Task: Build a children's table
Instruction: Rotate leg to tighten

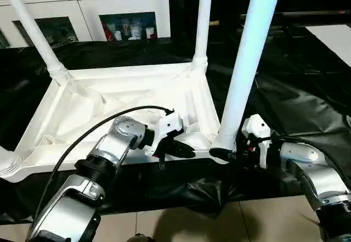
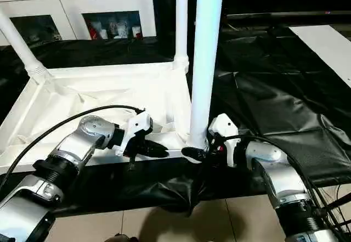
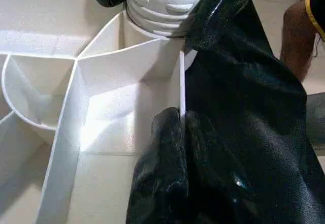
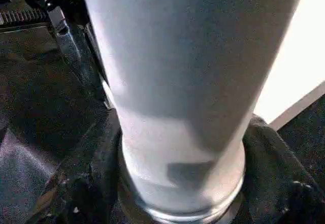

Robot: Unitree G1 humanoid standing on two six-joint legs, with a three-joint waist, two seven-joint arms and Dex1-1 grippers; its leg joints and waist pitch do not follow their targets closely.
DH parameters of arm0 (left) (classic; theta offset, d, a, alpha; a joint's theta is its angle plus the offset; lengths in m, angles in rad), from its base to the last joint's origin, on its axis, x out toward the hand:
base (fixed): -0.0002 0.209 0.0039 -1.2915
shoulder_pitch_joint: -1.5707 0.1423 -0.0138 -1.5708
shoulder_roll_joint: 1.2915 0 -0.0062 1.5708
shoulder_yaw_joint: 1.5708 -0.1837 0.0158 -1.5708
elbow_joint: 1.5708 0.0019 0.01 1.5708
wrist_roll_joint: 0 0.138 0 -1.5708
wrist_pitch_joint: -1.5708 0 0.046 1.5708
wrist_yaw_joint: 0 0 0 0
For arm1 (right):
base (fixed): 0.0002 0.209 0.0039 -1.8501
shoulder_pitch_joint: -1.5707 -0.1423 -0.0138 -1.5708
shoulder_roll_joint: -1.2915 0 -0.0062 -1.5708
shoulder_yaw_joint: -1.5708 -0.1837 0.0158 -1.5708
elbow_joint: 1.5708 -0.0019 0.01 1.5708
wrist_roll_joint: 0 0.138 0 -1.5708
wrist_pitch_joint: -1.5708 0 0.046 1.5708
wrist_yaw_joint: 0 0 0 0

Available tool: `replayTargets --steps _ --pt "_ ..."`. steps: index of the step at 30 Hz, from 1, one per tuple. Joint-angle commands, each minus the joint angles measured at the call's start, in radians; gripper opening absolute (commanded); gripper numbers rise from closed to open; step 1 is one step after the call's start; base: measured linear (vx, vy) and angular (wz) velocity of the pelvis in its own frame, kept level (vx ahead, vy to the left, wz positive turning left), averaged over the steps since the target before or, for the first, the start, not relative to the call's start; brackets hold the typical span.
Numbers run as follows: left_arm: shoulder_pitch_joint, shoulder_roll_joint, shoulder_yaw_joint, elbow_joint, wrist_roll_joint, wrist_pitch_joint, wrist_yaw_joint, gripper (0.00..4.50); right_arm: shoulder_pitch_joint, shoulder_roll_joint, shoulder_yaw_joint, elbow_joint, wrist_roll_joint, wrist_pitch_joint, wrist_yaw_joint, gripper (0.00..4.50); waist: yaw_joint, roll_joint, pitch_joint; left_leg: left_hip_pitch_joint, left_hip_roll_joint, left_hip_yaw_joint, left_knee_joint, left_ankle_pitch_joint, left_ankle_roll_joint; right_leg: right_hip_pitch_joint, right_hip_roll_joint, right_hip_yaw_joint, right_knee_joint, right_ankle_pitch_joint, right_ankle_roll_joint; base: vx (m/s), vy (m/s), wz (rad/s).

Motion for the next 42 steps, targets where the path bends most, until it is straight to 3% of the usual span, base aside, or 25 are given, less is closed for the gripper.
replayTargets --steps 1,5,9,11,13,16,20,23,25,26,27,29,31,32,33,34,35,37,39,40,42 --pt "-0.011 -0.007 0.003 -0.016 -0.014 0.010 -0.009 0.00 0.006 0.028 -0.009 0.011 -0.017 0.005 -0.050 2.73 -0.007 -0.010 -0.065 0.015 0.017 -0.006 -0.063 -0.189 0.084 0.050 -0.025 0.029 -0.070 -0.112 -0.251 0.000 0.000 0.00" --pt "-0.033 -0.038 0.022 0.038 0.005 0.017 0.090 0.00 -0.015 0.100 -0.042 0.083 -0.061 0.016 -0.240 2.72 -0.015 -0.005 -0.063 0.016 0.013 -0.007 -0.066 -0.215 0.056 0.047 -0.025 0.028 -0.074 -0.144 -0.244 0.000 0.000 0.00" --pt "-0.076 -0.088 0.040 0.132 0.038 0.027 0.246 0.00 -0.050 0.217 -0.104 0.161 -0.073 0.035 -0.479 2.72 -0.038 -0.003 -0.061 0.019 0.010 -0.011 -0.072 -0.269 0.015 0.047 -0.023 0.027 -0.081 -0.197 -0.225 0.000 0.000 0.00" --pt "-0.099 -0.126 0.059 0.179 0.036 0.046 0.326 0.00 -0.075 0.274 -0.129 0.202 -0.066 0.034 -0.570 2.72 -0.043 -0.001 -0.063 0.017 0.008 -0.011 -0.072 -0.270 0.009 0.048 -0.023 0.027 -0.080 -0.183 -0.226 0.000 0.000 0.00" --pt "-0.133 -0.183 0.081 0.250 0.039 0.067 0.452 0.00 -0.130 0.339 -0.150 0.291 -0.085 0.015 -0.720 2.72 -0.053 0.008 -0.065 0.019 0.006 -0.012 -0.071 -0.270 0.001 0.046 -0.022 0.026 -0.079 -0.162 -0.234 0.000 0.000 0.00" --pt "-0.164 -0.228 0.095 0.308 0.048 0.067 0.578 0.00 -0.190 0.383 -0.156 0.379 -0.115 -0.020 -0.847 2.72 -0.057 0.008 -0.063 0.020 0.004 -0.011 -0.070 -0.288 -0.005 0.046 -0.022 0.024 -0.083 -0.183 -0.228 0.000 0.000 0.00" --pt "-0.195 -0.268 0.108 0.369 0.061 0.037 0.678 0.00 -0.262 0.445 -0.165 0.479 -0.144 -0.076 -0.959 2.72 -0.060 0.007 -0.068 0.016 0.002 -0.011 -0.067 -0.262 0.016 0.049 -0.023 0.024 -0.084 -0.161 -0.220 0.000 0.000 0.00" --pt "-0.198 -0.275 0.108 0.383 0.065 0.015 0.673 0.00 -0.277 0.465 -0.167 0.497 -0.141 -0.094 -0.955 2.72 -0.057 0.007 -0.067 0.013 0.002 -0.010 -0.068 -0.242 0.043 0.052 -0.023 0.022 -0.085 -0.149 -0.217 0.000 0.000 0.00" --pt "-0.194 -0.274 0.098 0.391 0.075 -0.011 0.631 0.00 -0.288 0.483 -0.179 0.509 -0.131 -0.134 -0.928 2.72 -0.057 0.002 -0.066 0.014 0.004 -0.010 -0.070 -0.256 0.047 0.051 -0.024 0.021 -0.087 -0.163 -0.219 0.000 0.000 0.00" --pt "-0.190 -0.269 0.091 0.387 0.076 -0.017 0.609 0.00 -0.285 0.486 -0.186 0.497 -0.115 -0.151 -0.901 2.72 -0.056 0.004 -0.065 0.014 0.005 -0.011 -0.071 -0.262 0.047 0.051 -0.025 0.021 -0.087 -0.173 -0.218 0.000 0.000 0.00" --pt "-0.185 -0.261 0.082 0.380 0.076 -0.025 0.581 0.00 -0.281 0.485 -0.189 0.483 -0.102 -0.178 -0.878 3.42 -0.057 0.005 -0.066 0.014 0.005 -0.011 -0.071 -0.270 0.049 0.051 -0.026 0.022 -0.088 -0.185 -0.215 0.000 0.000 0.00" --pt "-0.173 -0.242 0.070 0.360 0.075 -0.025 0.534 0.00 -0.269 0.472 -0.189 0.441 -0.083 -0.215 -0.827 3.42 -0.058 -0.001 -0.069 0.013 0.006 -0.010 -0.071 -0.257 0.060 0.054 -0.026 0.022 -0.087 -0.160 -0.217 0.000 0.000 0.00" --pt "-0.163 -0.226 0.063 0.339 0.069 -0.035 0.484 0.00 -0.256 0.448 -0.180 0.406 -0.091 -0.226 -0.804 3.62 -0.056 0.002 -0.073 0.009 0.007 -0.011 -0.066 -0.195 0.086 0.058 -0.025 0.021 -0.076 -0.071 -0.235 0.000 0.000 0.00" --pt "-0.158 -0.216 0.058 0.330 0.068 -0.031 0.459 0.00 -0.247 0.433 -0.178 0.381 -0.085 -0.221 -0.779 3.85 -0.057 0.000 -0.075 0.008 0.006 -0.011 -0.064 -0.174 0.094 0.059 -0.025 0.021 -0.073 -0.041 -0.243 0.000 0.000 0.00" --pt "-0.144 -0.187 0.045 0.305 0.067 -0.029 0.396 0.00 -0.218 0.385 -0.166 0.312 -0.072 -0.197 -0.696 3.85 -0.052 0.000 -0.077 0.009 0.005 -0.008 -0.057 -0.121 0.126 0.061 -0.024 0.021 -0.066 0.032 -0.261 0.000 0.000 0.00" --pt "-0.143 -0.185 0.044 0.303 0.067 -0.028 0.391 0.00 -0.215 0.380 -0.165 0.306 -0.071 -0.195 -0.689 3.88 -0.052 0.000 -0.077 0.009 0.005 -0.008 -0.057 -0.121 0.126 0.061 -0.024 0.021 -0.066 0.032 -0.261 0.000 0.000 0.00" --pt "-0.139 -0.178 0.043 0.297 0.065 -0.026 0.376 0.00 -0.207 0.367 -0.160 0.288 -0.069 -0.189 -0.666 4.06 -0.049 0.002 -0.077 0.010 0.007 -0.007 -0.056 -0.103 0.147 0.060 -0.024 0.021 -0.063 0.064 -0.271 0.000 0.000 0.00" --pt "-0.132 -0.158 0.038 0.280 0.065 -0.037 0.346 0.00 -0.179 0.325 -0.136 0.233 -0.055 -0.145 -0.579 4.26 -0.043 0.000 -0.076 0.011 0.009 -0.007 -0.056 -0.117 0.157 0.063 -0.026 0.020 -0.065 0.041 -0.272 0.000 0.000 0.00" --pt "-0.126 -0.141 0.036 0.262 0.063 -0.044 0.309 0.00 -0.150 0.275 -0.104 0.192 -0.059 -0.114 -0.499 4.26 -0.042 0.004 -0.074 0.014 0.013 -0.005 -0.059 -0.141 0.146 0.058 -0.026 0.021 -0.069 -0.006 -0.273 0.000 0.000 0.00" --pt "-0.115 -0.117 0.031 0.233 0.055 -0.049 0.254 0.00 -0.111 0.212 -0.071 0.140 -0.050 -0.084 -0.389 4.26 -0.036 -0.011 -0.074 0.015 0.013 -0.006 -0.061 -0.160 0.138 0.064 -0.024 0.020 -0.071 -0.039 -0.270 0.000 0.000 0.00" --pt "-0.103 -0.092 0.026 0.199 0.045 -0.048 0.196 0.00 -0.072 0.154 -0.044 0.090 -0.031 -0.060 -0.283 4.26 -0.027 -0.006 -0.070 0.013 0.018 -0.004 -0.063 -0.169 0.135 0.063 -0.027 0.024 -0.074 -0.069 -0.259 0.000 0.000 0.00"
